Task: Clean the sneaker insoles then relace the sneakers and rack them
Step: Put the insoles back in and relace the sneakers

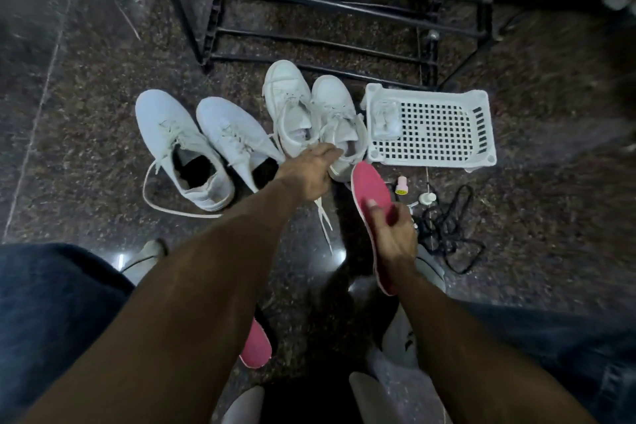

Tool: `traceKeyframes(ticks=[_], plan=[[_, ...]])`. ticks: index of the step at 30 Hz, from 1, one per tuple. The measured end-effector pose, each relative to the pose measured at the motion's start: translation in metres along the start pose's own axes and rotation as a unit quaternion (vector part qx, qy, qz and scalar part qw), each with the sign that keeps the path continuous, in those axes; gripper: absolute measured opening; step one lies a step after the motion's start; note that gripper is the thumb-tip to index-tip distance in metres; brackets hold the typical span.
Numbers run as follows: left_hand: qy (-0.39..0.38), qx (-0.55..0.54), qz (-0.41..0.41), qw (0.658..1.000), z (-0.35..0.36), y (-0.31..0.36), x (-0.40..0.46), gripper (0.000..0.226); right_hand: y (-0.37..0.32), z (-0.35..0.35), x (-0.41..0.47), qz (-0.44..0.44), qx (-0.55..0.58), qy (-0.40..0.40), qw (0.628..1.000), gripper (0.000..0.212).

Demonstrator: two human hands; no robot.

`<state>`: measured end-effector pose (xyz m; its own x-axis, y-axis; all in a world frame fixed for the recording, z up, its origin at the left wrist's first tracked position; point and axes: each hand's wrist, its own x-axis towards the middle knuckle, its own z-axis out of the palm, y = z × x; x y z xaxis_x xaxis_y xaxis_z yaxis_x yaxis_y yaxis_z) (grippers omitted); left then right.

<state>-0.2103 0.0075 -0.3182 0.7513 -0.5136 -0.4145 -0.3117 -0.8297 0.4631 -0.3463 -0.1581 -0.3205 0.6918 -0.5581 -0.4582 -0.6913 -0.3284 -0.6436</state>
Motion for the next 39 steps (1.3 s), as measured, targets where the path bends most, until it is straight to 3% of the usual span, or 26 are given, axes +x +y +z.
traceKeyframes(ticks=[4, 7, 9, 14, 20, 24, 28, 30, 35, 39], plan=[[0.012, 0.070, 0.011, 0.997, -0.002, 0.006, 0.010, 0.076, 0.008, 0.002, -0.003, -0.040, -0.099, -0.080, 0.991, 0.098], [0.023, 0.130, 0.036, 0.991, -0.006, 0.009, 0.011, 0.074, 0.011, 0.007, -0.001, -0.037, -0.174, -0.092, 0.980, 0.089], [-0.010, 0.146, 0.042, 0.988, -0.004, 0.012, 0.012, 0.071, 0.012, 0.008, -0.002, -0.018, -0.173, -0.074, 0.982, 0.082], [-0.053, 0.104, 0.002, 0.993, -0.007, 0.026, 0.012, 0.060, 0.014, 0.001, 0.002, 0.041, -0.065, 0.001, 0.997, 0.052], [-0.090, 0.072, -0.049, 0.992, 0.006, 0.031, -0.008, 0.047, -0.008, -0.010, 0.013, 0.027, 0.031, 0.070, 0.997, 0.027], [-0.106, 0.104, -0.034, 0.988, 0.023, 0.044, -0.035, 0.032, -0.025, -0.006, 0.011, 0.004, 0.026, 0.056, 0.998, 0.026], [0.086, 0.189, 0.038, 0.977, 0.039, 0.042, -0.050, 0.029, -0.026, 0.000, -0.001, -0.005, -0.003, 0.035, 0.999, 0.038], [0.141, 0.213, 0.050, 0.966, 0.042, 0.039, -0.046, 0.029, -0.021, 0.002, -0.006, -0.003, -0.012, 0.037, 0.999, 0.040], [0.069, 0.250, 0.002, 0.966, 0.046, 0.035, -0.025, 0.044, -0.015, 0.015, -0.008, 0.012, -0.044, 0.027, 0.999, 0.051], [0.042, 0.287, -0.049, 0.956, 0.048, 0.041, -0.011, 0.043, -0.017, 0.021, -0.002, 0.032, -0.059, 0.014, 0.998, 0.054]])
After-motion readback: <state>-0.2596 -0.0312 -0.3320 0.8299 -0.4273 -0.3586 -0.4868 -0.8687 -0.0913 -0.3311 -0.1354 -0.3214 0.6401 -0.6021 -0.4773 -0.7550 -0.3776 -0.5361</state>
